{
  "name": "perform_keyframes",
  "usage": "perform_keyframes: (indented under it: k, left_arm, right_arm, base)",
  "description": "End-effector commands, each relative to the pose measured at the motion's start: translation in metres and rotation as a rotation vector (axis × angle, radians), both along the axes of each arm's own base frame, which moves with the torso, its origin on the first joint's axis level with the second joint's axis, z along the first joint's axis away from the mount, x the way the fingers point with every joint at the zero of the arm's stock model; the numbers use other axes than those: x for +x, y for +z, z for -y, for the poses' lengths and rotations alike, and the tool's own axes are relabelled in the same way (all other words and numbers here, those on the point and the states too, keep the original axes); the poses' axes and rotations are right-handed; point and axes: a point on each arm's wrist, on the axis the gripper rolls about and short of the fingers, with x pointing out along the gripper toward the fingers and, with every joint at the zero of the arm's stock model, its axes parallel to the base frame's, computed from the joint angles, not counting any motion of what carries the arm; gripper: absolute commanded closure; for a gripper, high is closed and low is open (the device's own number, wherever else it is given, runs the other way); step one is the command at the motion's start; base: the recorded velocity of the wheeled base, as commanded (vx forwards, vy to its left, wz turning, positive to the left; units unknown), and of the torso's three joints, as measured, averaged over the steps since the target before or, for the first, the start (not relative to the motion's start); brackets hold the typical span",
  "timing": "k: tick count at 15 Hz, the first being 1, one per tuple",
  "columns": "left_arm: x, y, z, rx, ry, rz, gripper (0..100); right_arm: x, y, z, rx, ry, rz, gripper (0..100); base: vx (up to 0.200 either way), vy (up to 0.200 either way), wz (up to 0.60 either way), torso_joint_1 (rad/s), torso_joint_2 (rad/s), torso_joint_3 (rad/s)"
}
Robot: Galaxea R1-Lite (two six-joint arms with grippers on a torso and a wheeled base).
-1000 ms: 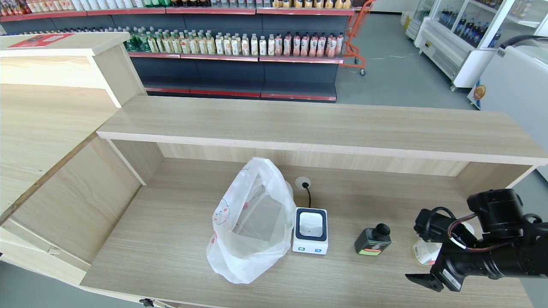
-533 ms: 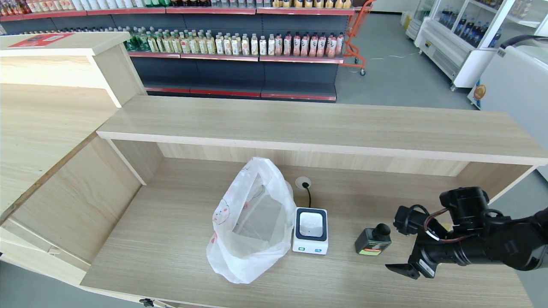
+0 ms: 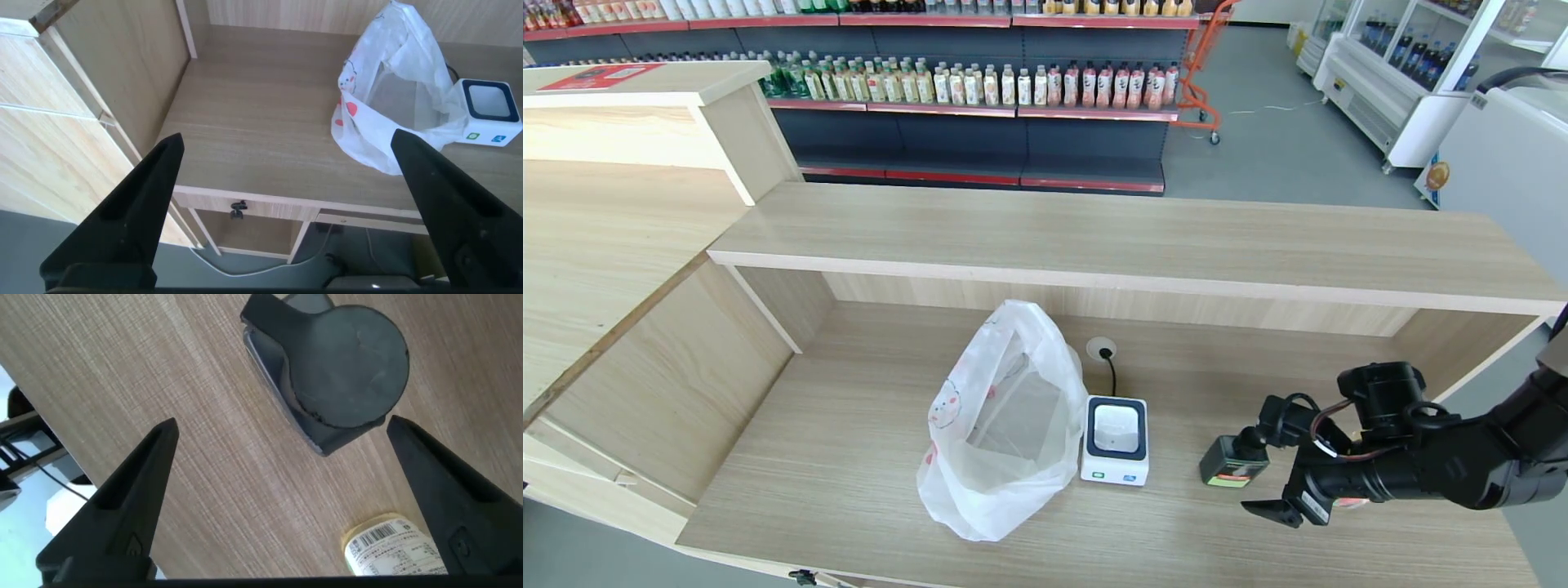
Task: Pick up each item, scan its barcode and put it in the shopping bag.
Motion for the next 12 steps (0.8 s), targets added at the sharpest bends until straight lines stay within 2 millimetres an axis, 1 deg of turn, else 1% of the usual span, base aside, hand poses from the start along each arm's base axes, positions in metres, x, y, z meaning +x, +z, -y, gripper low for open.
perform_keyframes:
  k: [1,6,9,10,12]
  left_arm:
    - [0.000,0.000,0.000,0.000,0.000,0.001,0]
    - [0.000,0.000,0.000,0.000,0.000,0.001,0]
    - [0.000,0.000,0.000,0.000,0.000,0.001,0]
    - [0.000,0.000,0.000,0.000,0.000,0.001,0]
    - [0.000,0.000,0.000,0.000,0.000,0.001,0]
  right_arm:
    - [0.005,-0.008,-0.001,0.009,0.008,-0.010,0]
    - [0.020,-0.014,-0.009,0.031,0.045,0.011,0]
    - [0.026,-0.019,-0.018,0.037,0.069,0.027,0]
    - [0.029,-0.019,-0.020,0.037,0.073,0.030,100]
    - [0.032,-0.024,-0.023,0.037,0.081,0.027,100]
  base:
    - [0.000,0.000,0.00,0.000,0.00,0.000]
    - [0.000,0.000,0.00,0.000,0.00,0.000]
    - [0.000,0.000,0.00,0.000,0.00,0.000]
    - [0.000,0.000,0.00,0.000,0.00,0.000]
    - [0.000,0.000,0.00,0.000,0.00,0.000]
